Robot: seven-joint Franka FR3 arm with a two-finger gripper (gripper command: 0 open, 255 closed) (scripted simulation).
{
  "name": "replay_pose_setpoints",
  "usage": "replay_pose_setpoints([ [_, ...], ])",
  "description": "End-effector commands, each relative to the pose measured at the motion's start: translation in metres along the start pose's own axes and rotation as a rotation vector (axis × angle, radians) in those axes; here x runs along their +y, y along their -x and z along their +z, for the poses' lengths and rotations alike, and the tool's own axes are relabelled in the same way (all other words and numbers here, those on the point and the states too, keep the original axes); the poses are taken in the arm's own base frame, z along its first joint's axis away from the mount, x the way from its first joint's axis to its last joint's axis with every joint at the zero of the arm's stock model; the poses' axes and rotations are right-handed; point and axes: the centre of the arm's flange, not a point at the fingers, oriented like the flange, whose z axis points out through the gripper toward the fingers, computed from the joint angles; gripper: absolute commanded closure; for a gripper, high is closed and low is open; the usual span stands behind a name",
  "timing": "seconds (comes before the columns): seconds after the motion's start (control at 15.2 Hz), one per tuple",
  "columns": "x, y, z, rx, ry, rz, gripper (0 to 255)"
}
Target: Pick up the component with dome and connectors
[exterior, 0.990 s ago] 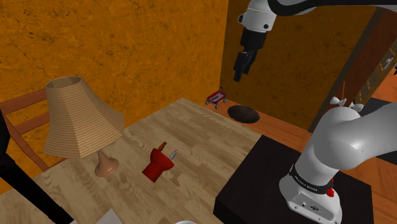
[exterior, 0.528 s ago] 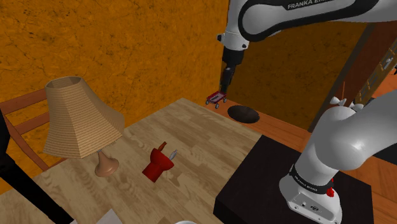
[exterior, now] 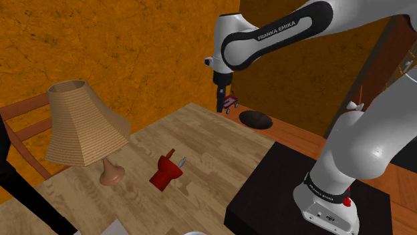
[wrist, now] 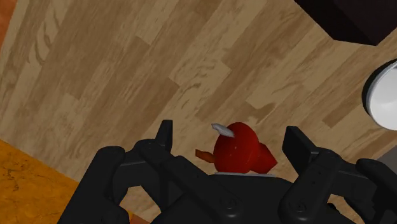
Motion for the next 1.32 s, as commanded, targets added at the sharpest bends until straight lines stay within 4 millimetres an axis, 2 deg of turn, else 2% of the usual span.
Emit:
replay_pose_setpoints([
  [0.0,0.003,-0.018,0.023,-0.010,0.003,-0.071,0],
  [0.59,-0.004,-0.092,0.121,-0.060,0.017,-0.378,0],
  [1.25,-0.035,-0.162,0.235,-0.116,0.032,-0.718,0],
])
